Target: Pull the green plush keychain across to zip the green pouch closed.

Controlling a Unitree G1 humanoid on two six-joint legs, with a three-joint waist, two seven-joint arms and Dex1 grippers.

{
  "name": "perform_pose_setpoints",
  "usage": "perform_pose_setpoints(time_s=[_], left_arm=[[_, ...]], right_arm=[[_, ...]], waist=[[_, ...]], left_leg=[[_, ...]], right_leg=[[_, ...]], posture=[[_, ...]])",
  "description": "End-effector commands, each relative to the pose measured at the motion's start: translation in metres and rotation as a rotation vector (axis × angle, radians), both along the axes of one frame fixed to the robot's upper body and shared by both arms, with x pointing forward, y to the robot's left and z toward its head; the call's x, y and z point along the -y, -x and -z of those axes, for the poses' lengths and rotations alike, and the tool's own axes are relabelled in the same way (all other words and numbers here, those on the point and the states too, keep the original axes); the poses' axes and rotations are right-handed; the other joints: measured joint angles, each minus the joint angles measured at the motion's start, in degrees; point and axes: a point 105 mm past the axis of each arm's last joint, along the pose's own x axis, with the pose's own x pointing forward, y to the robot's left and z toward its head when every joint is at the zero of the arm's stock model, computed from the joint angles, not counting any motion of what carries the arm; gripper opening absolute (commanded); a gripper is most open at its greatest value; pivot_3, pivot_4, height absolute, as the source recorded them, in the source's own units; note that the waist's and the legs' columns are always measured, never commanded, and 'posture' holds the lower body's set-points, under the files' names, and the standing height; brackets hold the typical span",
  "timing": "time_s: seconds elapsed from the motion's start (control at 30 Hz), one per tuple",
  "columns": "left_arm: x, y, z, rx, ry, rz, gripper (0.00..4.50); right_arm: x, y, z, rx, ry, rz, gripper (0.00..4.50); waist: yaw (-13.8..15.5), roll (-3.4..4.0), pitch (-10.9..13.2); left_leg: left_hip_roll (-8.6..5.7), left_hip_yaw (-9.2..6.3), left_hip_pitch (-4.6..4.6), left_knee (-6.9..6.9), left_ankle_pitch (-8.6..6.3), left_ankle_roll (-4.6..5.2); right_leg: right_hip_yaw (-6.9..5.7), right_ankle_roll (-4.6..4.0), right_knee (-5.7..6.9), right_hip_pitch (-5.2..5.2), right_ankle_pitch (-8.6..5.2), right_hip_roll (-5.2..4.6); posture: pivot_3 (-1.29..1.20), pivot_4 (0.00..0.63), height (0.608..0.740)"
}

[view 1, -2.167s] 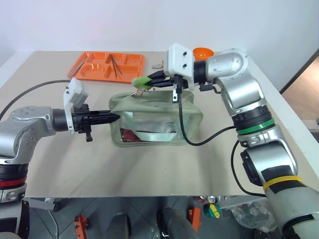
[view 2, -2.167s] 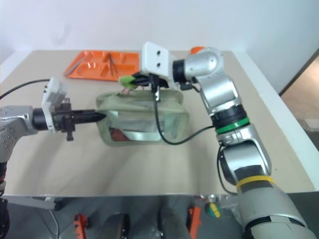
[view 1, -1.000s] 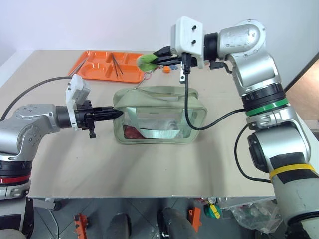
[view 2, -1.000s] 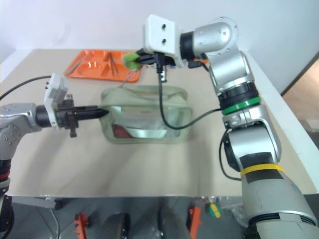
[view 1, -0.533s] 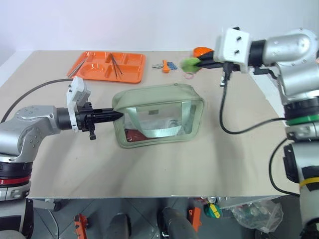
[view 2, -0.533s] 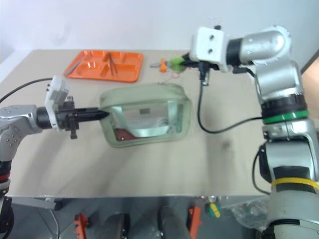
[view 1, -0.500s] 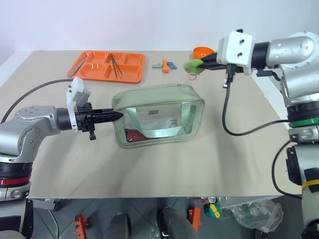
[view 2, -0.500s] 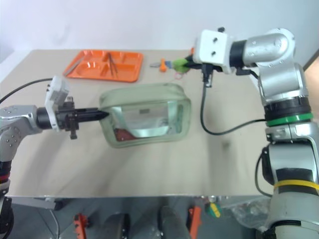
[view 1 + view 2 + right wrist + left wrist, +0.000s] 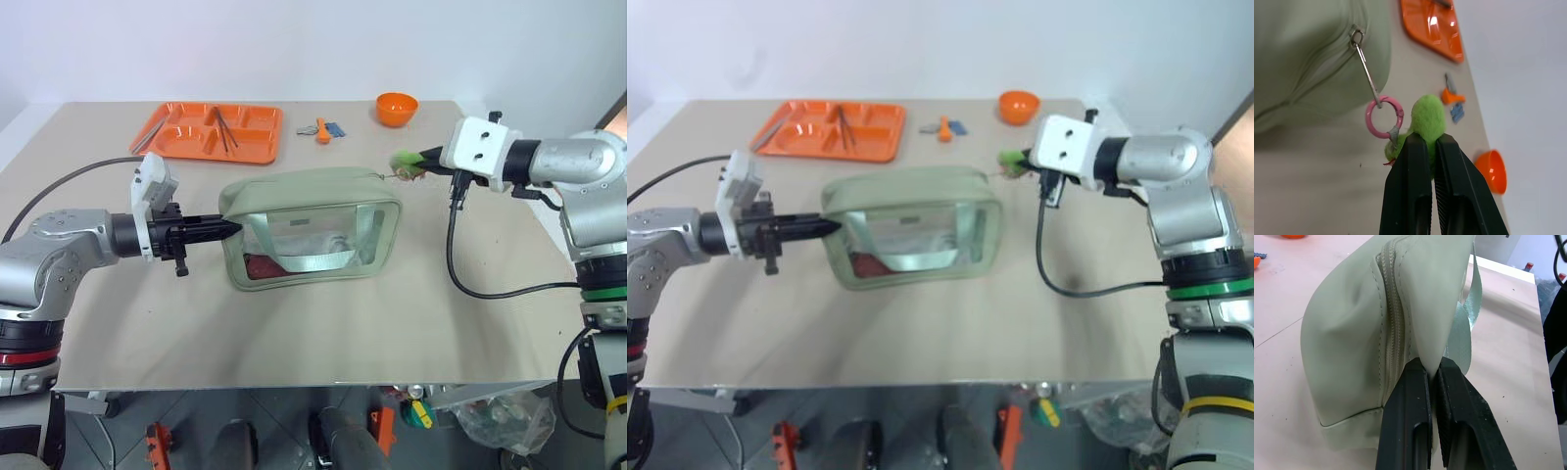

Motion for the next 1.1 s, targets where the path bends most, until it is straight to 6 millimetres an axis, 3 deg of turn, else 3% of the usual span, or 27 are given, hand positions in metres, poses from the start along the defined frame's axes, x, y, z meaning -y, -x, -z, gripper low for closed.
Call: perform_pose_setpoints(time_s=[0.03, 0.17, 0.3, 0.5, 0.63, 0.77, 0.87, 0.93, 1.1], left_arm=[[-0.005, 0.005, -0.012, 0.047, -0.009, -0.003, 0.0], [-0.007, 0.006, -0.012, 0.043, -0.013, -0.011, 0.0], [-0.008, 0.01, -0.013, 0.042, -0.015, -0.008, 0.0], [-0.008, 0.013, -0.007, 0.036, -0.036, -0.009, 0.0], [-0.007, 0.013, -0.009, 0.039, -0.028, -0.011, 0.0], [-0.008, 0.013, -0.009, 0.038, -0.03, -0.016, 0.0], [-0.01, 0.011, -0.009, 0.039, -0.028, -0.028, 0.0], [-0.011, 0.01, -0.009, 0.044, -0.03, -0.038, 0.0], [-0.015, 0.005, -0.01, 0.045, -0.017, -0.064, 0.0]], right_arm=[[0.023, 0.006, 0.011, -0.007, 0.027, 0.09, 0.05], [0.026, 0.011, 0.048, -0.087, 0.046, 0.117, 0.05], [0.002, 0.018, 0.108, -0.213, 0.011, 0.066, 0.05], [-0.028, 0.009, 0.142, -0.237, -0.04, 0.036, 0.05], [-0.043, 0.003, 0.145, -0.232, -0.059, 0.01, 0.05], [-0.044, 0.003, 0.14, -0.248, -0.064, -0.009, 0.05], [-0.036, 0.003, 0.13, -0.258, -0.09, -0.001, 0.05], [-0.031, 0.002, 0.112, -0.271, -0.173, 0.011, 0.05], [-0.022, 0.015, 0.066, -0.38, -0.404, -0.03, 1.67]], waist=[[0.02, -0.01, 0.0], [-0.1, -0.01, 0.0], [-0.29, -0.17, -0.11], [-0.55, -0.24, -0.15], [-0.98, -0.33, -0.2], [-1.51, -0.33, -0.2], [-1.57, -0.33, -0.2], [-1.57, -0.32, -0.2], [-1.53, -0.3, -0.18]], left_leg=[[0.0, -0.01, -0.01, 0.0, 0.0, 0.0], [-0.01, 0.05, 0.01, -0.01, -0.01, 0.01], [0.09, 0.08, 0.18, -0.01, -0.01, 0.01], [0.15, 0.04, 0.26, -0.01, 0.06, -0.1], [0.14, 0.11, 0.37, 0.02, 0.11, -0.18], [0.14, 0.12, 0.38, 0.02, 0.15, -0.24], [0.14, 0.1, 0.37, 0.02, 0.15, -0.24], [0.14, 0.09, 0.36, 0.02, 0.15, -0.24], [0.1, 0.09, 0.27, 0.01, 0.15, -0.24]], right_leg=[[0.0, 0.02, -0.01, 0.01, -0.01, 0.0], [0.07, 0.05, -0.01, -0.01, -0.03, 0.0], [0.13, 0.01, 0.03, 0.07, 0.0, 0.07], [0.11, -0.08, 0.11, 0.09, 0.1, 0.25], [0.16, -0.02, 0.1, 0.16, 0.2, 0.26], [0.18, 0.01, 0.1, 0.17, 0.24, 0.25], [0.18, 0.01, 0.1, 0.17, 0.24, 0.25], [0.17, 0.01, 0.1, 0.17, 0.24, 0.25], [0.17, 0.02, 0.08, 0.13, 0.23, 0.19]], posture=[[0.0, 0.15, 0.74], [0.0, 0.15, 0.74], [0.0, 0.15, 0.74], [0.0, 0.15, 0.74], [0.0, 0.15, 0.74], [0.0, 0.15, 0.74], [0.0, 0.15, 0.74], [0.0, 0.15, 0.74], [0.0, 0.15, 0.74]])
